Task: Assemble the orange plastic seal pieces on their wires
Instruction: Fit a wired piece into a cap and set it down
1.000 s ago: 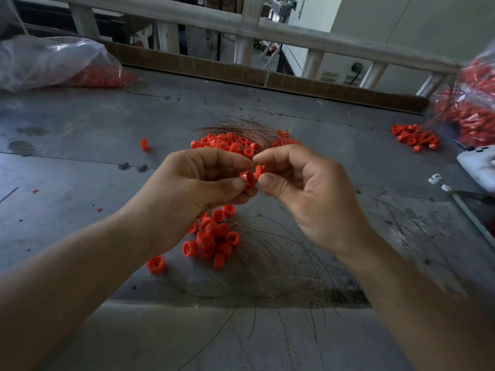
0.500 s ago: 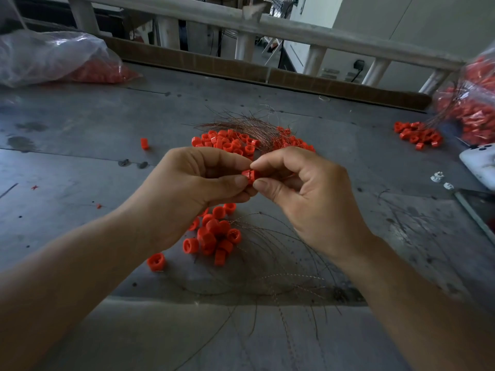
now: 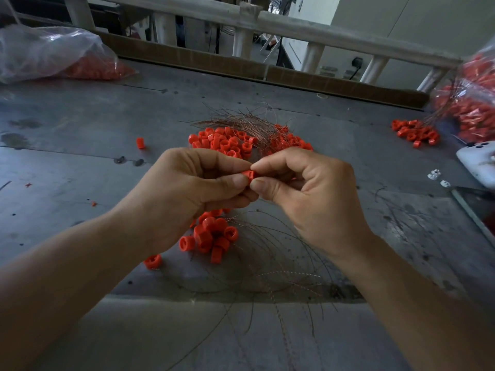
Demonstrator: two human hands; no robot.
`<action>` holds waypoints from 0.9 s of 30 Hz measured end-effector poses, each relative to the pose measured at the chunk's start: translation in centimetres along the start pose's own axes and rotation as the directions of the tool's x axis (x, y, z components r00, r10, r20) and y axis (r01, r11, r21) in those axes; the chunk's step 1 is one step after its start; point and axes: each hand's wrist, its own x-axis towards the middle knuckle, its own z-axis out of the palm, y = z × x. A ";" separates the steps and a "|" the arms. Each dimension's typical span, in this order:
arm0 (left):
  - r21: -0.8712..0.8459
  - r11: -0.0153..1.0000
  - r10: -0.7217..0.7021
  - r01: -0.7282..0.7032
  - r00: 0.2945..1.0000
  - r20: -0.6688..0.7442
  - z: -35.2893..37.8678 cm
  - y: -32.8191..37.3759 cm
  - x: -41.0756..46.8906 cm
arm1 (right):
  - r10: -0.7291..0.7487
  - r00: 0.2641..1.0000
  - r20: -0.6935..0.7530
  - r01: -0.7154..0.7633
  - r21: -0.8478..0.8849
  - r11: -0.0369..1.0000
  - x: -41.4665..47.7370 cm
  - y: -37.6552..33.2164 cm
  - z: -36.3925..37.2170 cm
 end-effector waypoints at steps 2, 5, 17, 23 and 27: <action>-0.008 1.000 -0.013 0.013 1.000 -0.007 0.1 -0.1 0.0 | 0.005 1.000 0.001 -0.005 -0.005 1.000 -0.1 0.0 0.0; -0.027 0.999 -0.035 0.035 0.999 -0.006 0.1 -0.2 0.1 | 0.012 1.000 0.010 -0.012 0.001 1.000 0.0 0.1 -0.1; -0.014 0.998 -0.059 0.060 0.994 0.087 -0.4 -0.1 0.1 | -0.014 0.997 0.072 0.007 0.087 0.996 0.4 0.3 -0.6; -0.013 0.997 -0.072 0.076 0.982 0.173 -0.6 0.1 -0.1 | 0.006 0.966 0.258 -0.018 0.044 0.999 0.6 0.5 -1.1; 0.002 0.996 -0.088 0.089 0.978 0.191 -0.6 0.1 -0.1 | -0.008 0.942 0.336 0.027 -0.053 0.998 0.7 0.3 -1.1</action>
